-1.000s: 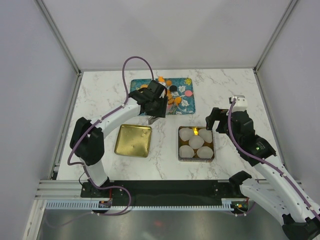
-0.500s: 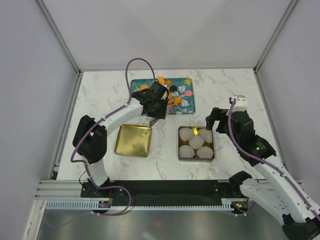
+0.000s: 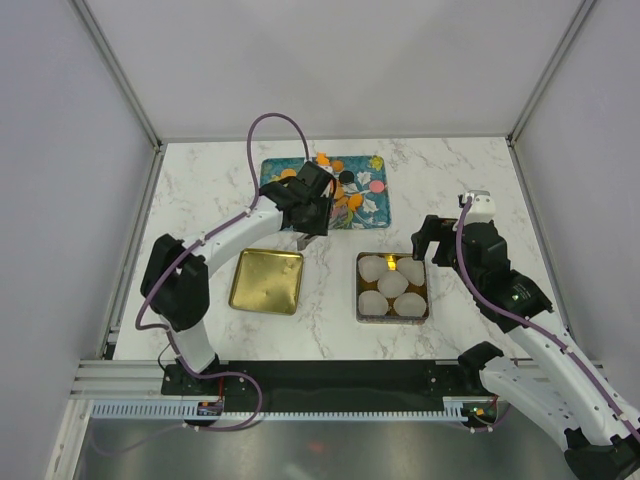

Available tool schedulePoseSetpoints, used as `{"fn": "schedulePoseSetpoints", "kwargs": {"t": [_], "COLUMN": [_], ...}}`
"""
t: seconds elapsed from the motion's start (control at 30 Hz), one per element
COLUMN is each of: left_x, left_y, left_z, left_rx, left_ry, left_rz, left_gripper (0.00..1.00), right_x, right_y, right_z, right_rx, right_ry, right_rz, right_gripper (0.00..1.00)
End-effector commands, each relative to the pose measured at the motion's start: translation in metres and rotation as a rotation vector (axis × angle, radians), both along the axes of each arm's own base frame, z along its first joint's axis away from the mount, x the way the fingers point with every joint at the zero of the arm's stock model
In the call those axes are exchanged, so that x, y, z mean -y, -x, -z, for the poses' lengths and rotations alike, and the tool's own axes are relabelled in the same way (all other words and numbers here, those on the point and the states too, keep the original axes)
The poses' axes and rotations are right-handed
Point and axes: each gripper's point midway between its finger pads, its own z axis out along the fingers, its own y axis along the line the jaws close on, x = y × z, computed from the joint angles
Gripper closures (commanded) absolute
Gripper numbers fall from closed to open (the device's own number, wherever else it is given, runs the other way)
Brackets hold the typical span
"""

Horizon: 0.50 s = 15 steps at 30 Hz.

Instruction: Pack the cookies

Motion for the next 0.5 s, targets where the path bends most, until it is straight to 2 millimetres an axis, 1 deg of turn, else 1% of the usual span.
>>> {"fn": "schedulePoseSetpoints", "kwargs": {"t": [0.0, 0.13, 0.2, 0.23, 0.3, 0.33, 0.37, 0.4, 0.43, 0.47], "left_x": [0.001, 0.0, 0.003, 0.006, 0.009, 0.009, 0.014, 0.015, 0.021, 0.021], "left_y": [-0.007, -0.002, 0.004, 0.011, 0.022, 0.031, 0.043, 0.051, 0.066, 0.075], "left_z": [-0.05, -0.061, -0.065, -0.064, -0.073, -0.07, -0.078, -0.079, -0.075, -0.082], "left_rx": [0.123, 0.134, 0.133, 0.128, 0.142, 0.135, 0.15, 0.151, 0.139, 0.156], "left_ry": [0.042, 0.068, 0.077, 0.074, 0.083, 0.078, 0.089, 0.092, 0.089, 0.1], "left_rz": [0.016, 0.026, 0.043, 0.061, 0.083, 0.094, 0.119, 0.133, 0.162, 0.17], "left_gripper": [0.67, 0.68, 0.68, 0.68, 0.68, 0.68, 0.68, 0.68, 0.68, 0.68], "right_x": [0.003, 0.003, 0.003, 0.003, 0.002, 0.002, 0.003, 0.003, 0.006, 0.006], "right_y": [-0.001, -0.002, -0.002, -0.003, -0.003, -0.004, -0.004, -0.004, -0.005, -0.006], "right_z": [-0.01, -0.01, -0.011, -0.011, -0.013, -0.013, -0.016, -0.016, -0.018, -0.02], "right_rx": [0.028, 0.027, 0.03, 0.028, 0.028, 0.023, 0.028, 0.023, 0.025, 0.028], "right_ry": [-0.006, -0.003, -0.006, -0.006, -0.007, -0.004, -0.007, -0.005, 0.001, 0.002], "right_rz": [0.016, 0.017, 0.019, 0.021, 0.02, 0.021, 0.025, 0.028, 0.044, 0.048], "right_gripper": [0.02, 0.02, 0.02, 0.02, 0.02, 0.02, 0.02, 0.02, 0.02, 0.02]}}
